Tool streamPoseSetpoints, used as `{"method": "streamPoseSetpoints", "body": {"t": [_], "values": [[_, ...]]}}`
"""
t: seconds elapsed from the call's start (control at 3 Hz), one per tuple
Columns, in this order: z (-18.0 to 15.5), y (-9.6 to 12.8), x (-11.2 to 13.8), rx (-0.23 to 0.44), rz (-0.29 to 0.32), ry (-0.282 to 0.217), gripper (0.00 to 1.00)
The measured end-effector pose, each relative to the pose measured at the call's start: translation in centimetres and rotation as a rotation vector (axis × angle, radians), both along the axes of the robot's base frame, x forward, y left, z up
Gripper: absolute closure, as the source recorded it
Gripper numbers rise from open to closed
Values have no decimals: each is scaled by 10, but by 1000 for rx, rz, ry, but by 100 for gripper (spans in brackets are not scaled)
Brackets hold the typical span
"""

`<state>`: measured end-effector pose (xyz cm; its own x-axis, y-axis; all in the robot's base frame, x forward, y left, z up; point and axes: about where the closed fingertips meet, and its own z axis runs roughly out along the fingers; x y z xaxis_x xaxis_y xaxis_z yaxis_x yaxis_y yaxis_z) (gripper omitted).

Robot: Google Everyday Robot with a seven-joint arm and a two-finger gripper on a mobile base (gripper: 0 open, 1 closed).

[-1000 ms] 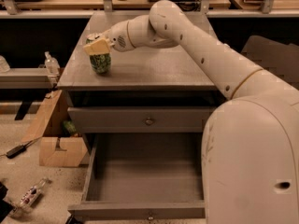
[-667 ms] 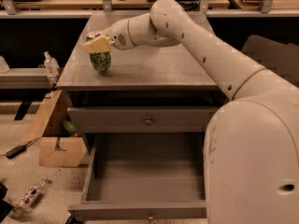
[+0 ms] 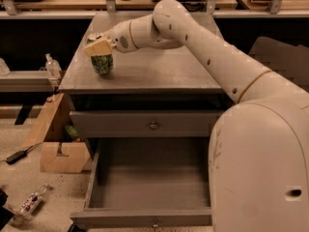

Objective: Pick green can from middle drawer and place on counter

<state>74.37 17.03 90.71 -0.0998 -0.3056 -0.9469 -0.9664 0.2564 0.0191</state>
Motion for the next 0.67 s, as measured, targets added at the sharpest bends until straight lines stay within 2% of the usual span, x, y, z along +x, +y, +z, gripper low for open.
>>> {"method": "streamPoseSetpoints", "body": {"t": [0.33,0.67], "values": [[-1,3,-1,0,5,2,1],[-1,4,-1,0,5,2,0]]}}
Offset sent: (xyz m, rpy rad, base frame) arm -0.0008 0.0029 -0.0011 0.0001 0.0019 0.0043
